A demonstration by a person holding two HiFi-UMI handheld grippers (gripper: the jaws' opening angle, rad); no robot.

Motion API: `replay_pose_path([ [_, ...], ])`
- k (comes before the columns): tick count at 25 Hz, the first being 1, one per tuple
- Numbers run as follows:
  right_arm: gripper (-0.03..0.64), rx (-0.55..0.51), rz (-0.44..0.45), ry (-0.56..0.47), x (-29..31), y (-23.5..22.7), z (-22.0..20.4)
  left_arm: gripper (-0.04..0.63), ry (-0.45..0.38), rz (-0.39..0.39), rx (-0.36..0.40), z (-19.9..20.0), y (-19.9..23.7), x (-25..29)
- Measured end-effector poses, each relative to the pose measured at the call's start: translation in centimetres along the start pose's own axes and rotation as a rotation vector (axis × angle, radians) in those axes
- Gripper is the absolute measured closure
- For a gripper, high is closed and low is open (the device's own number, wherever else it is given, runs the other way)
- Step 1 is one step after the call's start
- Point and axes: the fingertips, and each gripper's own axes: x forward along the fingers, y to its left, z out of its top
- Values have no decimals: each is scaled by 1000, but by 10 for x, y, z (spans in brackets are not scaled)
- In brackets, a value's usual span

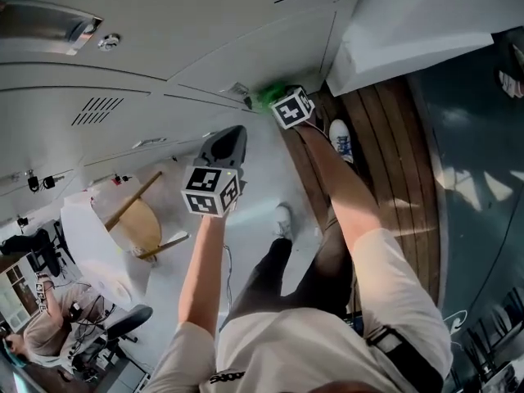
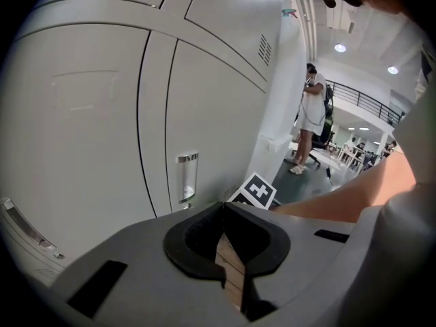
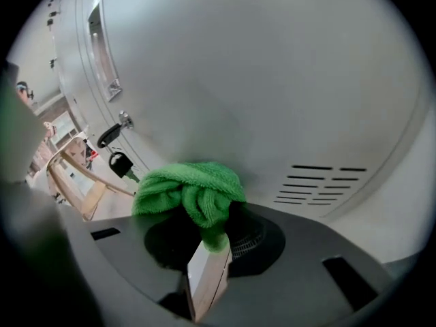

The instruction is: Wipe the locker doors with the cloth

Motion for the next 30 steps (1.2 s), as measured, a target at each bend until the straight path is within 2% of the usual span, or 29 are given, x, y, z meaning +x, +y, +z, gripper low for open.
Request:
replay_pose_path([
  [4, 546, 98, -80, 23, -10, -44, -16, 577, 2, -17, 24, 7, -8, 8],
  [7, 546, 172, -213, -8, -43, -93, -15, 577, -22, -28, 43, 24, -13, 13],
  [10, 549, 131, -294, -87, -86, -106, 7, 577, -46, -28, 38, 37, -17, 11],
  [15, 551, 92, -307, -173, -147, -93, 56, 577, -87, -43, 46, 66, -33, -10],
  [22, 551, 12, -320, -289, -239, -48, 139, 577, -164, -48, 68, 108, -42, -82],
  [26, 551, 88, -333, -438, -317, -26, 179, 577, -209, -54, 97, 128, -50, -135],
  [28, 551, 140, -327, -511, -361, -10, 186, 577, -238, -61, 113, 139, -55, -160],
  [30, 551, 143, -324, -570, -403, 3, 188, 577, -290, -77, 129, 158, -63, -179],
])
